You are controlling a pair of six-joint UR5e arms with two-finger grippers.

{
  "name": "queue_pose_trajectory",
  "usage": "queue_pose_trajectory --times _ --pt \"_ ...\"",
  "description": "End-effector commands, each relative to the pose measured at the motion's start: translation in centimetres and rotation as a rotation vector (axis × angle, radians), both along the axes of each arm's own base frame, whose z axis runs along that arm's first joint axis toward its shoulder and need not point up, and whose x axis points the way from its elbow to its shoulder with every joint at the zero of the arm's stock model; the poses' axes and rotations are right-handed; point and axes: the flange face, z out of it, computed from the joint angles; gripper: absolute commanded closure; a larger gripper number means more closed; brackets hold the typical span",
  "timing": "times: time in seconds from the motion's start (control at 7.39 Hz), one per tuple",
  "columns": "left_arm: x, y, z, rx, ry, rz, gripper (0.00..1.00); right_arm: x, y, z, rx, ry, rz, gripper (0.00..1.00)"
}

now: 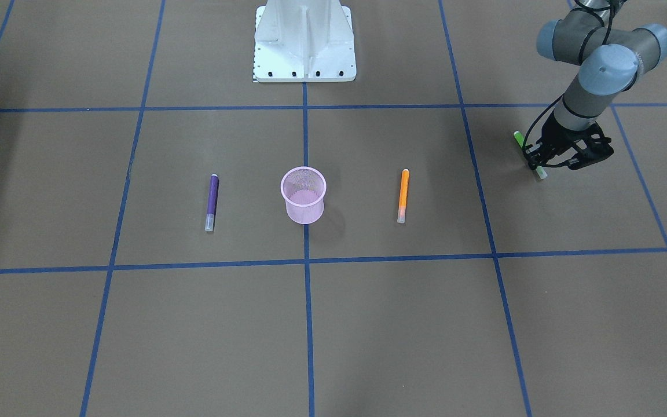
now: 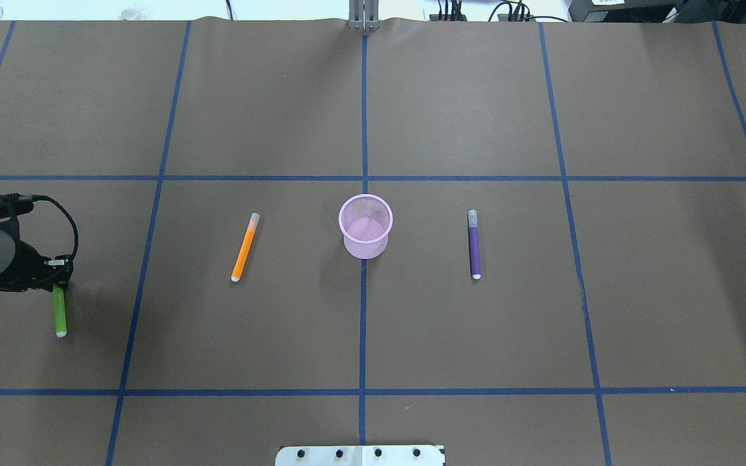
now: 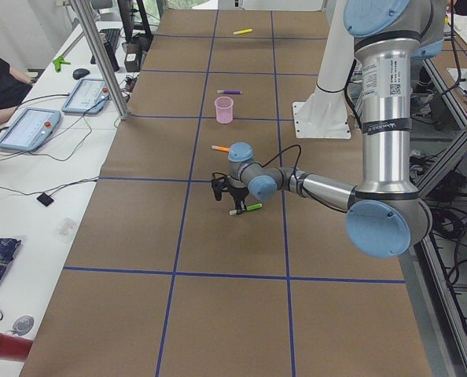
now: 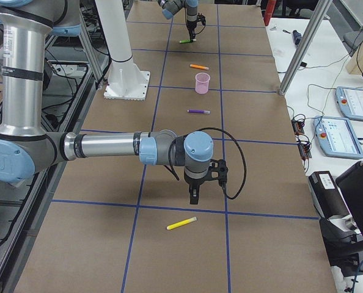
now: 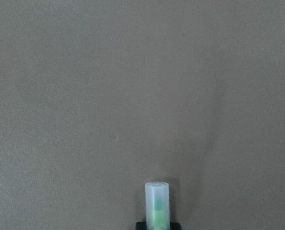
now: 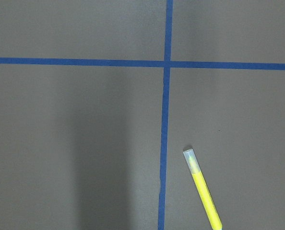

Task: Collect pens into pen holder
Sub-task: 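Lift the green marker with the left gripper and swing it farther away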

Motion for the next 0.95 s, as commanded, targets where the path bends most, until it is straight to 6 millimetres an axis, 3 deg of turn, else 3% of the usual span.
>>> queue_pose_trajectory --times 0.0,0.27,0.41,0.54,0.68,0.81 --pt "-2.1 -0.7 -3.7 0.027 0.062 -0.027 1.0 0.0 -1.6 -1.5 0.026 0.007 -0.001 0.0" --pt "-6.6 -3.0 -9.7 0.119 0.137 -0.133 1.0 -1.0 -1.8 -0.1 0.01 0.014 -0.025 0.0" --pt "-7.6 -3.9 -11.5 0.143 0.158 -0.171 1.0 -1.1 -1.5 0.6 -0.007 0.006 -0.024 0.01" --pt "-7.8 -5.7 -14.2 0.179 0.191 -0.203 1.0 -1.1 -1.9 0.9 0.0 0.007 -0.024 0.02" --pt "-7.6 -7.4 -17.3 0.169 0.229 -0.254 1.0 -1.4 -2.3 3.6 0.015 0.004 -0.008 0.02" --pt "-7.0 -9.2 -21.4 0.179 0.24 -0.273 1.0 -3.7 -2.8 6.5 0.047 -0.003 0.007 0.01"
